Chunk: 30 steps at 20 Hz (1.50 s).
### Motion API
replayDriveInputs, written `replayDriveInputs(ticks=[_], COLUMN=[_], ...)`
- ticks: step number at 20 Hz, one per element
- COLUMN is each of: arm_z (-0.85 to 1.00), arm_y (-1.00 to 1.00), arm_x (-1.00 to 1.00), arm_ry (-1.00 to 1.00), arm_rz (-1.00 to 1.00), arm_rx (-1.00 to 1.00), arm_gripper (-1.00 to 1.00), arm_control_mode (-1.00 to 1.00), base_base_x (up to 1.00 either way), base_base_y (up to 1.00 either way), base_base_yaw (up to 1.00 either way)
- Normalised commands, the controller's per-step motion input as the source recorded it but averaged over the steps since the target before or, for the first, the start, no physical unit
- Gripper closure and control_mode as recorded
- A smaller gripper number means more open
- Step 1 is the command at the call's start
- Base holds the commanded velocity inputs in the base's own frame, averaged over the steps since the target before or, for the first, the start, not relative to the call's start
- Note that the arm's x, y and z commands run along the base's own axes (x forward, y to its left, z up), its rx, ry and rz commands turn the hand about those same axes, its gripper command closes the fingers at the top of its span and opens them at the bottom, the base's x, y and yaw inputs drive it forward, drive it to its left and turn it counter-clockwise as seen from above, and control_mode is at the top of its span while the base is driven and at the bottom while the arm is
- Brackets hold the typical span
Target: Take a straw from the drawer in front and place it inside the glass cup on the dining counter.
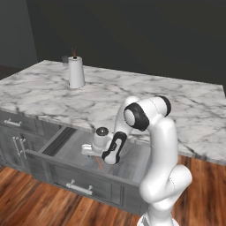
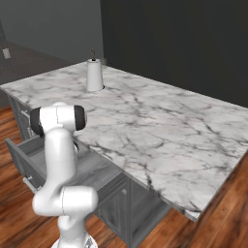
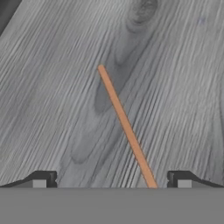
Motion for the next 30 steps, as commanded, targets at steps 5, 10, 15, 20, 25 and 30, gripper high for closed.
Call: replayDriveInputs(ticks=[5, 10, 15, 20, 25, 30], arm_z=[-0.07, -0.08, -0.06, -0.09, -0.19, -0.23], arm_y=[0.0, 0.0, 0.0, 0.0, 0.0, 0.0], arm_x=[0.14, 0.15, 0.12, 0.12, 0.17, 0.21], arm_ry=[0.0, 0.0, 0.0, 0.0, 0.0, 0.0], arm_rz=[-0.02, -0.02, -0.03, -0.02, 0.0, 0.0], arm_rx=[0.0, 0.0, -0.02, -0.02, -0.02, -0.01], arm_gripper=[-1.0, -1.0, -1.0, -1.0, -1.0, -1.0], arm_control_mode=[-1.0, -1.0, -1.0, -1.0, -1.0, -1.0], base_base_x=[0.0, 0.0, 0.0, 0.0, 0.0, 0.0], base_base_y=[0.0, 0.0, 0.0, 0.0, 0.0, 0.0], base_base_yaw=[0.0, 0.0, 0.0, 0.0, 0.0, 0.0])
